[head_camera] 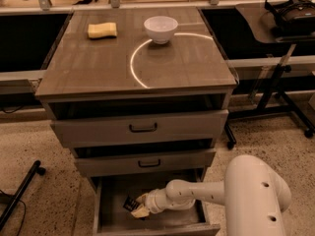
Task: Place rxbar chocolate into bottom drawer
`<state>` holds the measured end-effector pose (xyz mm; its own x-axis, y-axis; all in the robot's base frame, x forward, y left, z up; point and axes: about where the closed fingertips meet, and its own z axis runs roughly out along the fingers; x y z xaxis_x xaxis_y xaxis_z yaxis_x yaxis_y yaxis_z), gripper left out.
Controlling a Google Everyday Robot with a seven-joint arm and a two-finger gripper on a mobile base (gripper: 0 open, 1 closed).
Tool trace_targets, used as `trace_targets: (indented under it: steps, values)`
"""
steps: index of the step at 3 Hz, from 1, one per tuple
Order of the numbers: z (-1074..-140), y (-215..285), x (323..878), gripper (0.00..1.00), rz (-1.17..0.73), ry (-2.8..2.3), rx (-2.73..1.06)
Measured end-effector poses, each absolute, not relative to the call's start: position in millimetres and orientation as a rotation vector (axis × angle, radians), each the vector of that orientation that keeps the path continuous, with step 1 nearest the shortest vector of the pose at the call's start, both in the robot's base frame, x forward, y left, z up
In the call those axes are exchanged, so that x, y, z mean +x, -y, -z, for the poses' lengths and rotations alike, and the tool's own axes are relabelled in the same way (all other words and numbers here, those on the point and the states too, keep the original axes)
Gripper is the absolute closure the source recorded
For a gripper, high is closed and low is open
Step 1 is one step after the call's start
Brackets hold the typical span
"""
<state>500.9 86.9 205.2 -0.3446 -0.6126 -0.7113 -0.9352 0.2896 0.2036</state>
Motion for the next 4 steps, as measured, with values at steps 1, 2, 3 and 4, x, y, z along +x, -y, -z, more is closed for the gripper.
trace_targets:
  steps: [1, 2, 3, 4]
  values:
    - [-187, -98, 504, 0.26, -0.859, -2.070, -1.363]
    - [-169, -106, 508, 0.00, -0.912, -2.084, -1.330]
    - [-170, -89, 514, 0.00, -0.919, -2.094, -1.272]
    - [-192, -56, 521, 0.00, -0.892, -2.087, -1.237]
